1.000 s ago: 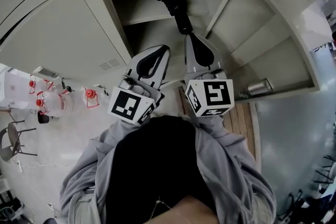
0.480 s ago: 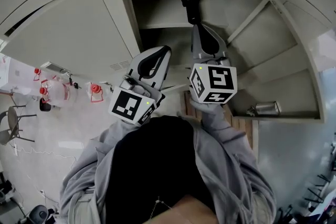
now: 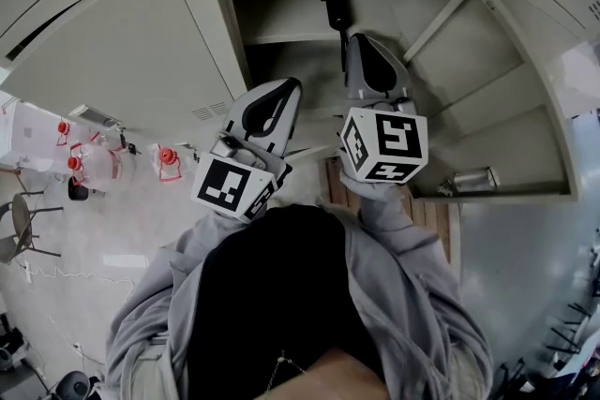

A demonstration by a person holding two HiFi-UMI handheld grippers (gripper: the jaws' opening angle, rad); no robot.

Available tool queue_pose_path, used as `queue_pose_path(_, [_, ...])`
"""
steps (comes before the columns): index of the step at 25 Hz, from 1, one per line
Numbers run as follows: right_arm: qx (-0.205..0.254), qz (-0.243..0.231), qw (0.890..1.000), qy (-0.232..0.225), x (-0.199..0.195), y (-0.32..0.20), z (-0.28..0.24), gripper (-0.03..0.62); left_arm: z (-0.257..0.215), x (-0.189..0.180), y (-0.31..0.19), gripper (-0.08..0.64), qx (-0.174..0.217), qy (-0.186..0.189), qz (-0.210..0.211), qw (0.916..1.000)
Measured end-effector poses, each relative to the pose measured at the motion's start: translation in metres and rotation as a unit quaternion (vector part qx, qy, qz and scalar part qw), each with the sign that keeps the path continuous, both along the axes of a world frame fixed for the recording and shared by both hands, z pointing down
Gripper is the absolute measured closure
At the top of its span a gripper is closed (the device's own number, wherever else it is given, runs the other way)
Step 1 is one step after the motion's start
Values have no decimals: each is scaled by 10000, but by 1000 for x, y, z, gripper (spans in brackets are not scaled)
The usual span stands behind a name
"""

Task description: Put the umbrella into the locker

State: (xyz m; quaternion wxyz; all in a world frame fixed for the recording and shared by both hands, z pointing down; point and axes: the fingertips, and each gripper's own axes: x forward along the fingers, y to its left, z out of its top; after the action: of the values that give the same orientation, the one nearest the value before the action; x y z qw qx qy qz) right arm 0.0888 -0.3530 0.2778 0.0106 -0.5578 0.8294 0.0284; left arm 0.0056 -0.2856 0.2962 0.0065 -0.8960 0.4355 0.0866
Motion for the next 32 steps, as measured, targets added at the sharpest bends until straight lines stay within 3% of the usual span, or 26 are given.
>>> queue_pose_path(7, [62, 234, 9996, -141, 27, 43, 11, 588, 13, 16, 15, 546, -16, -182, 49, 9998])
queue_pose_path(13, [263, 435, 9986, 133, 37, 77, 39, 588, 35, 19, 28, 546, -100, -423, -237, 9988])
queue_pose_path(16, [369, 296, 9987, 211, 28, 90, 50, 588, 43, 13, 32, 546, -152, -538, -557, 9969])
queue_pose_path(32, [338, -361, 9987, 102, -6, 105, 65, 588, 55, -5, 46, 546, -272, -480, -823, 9951])
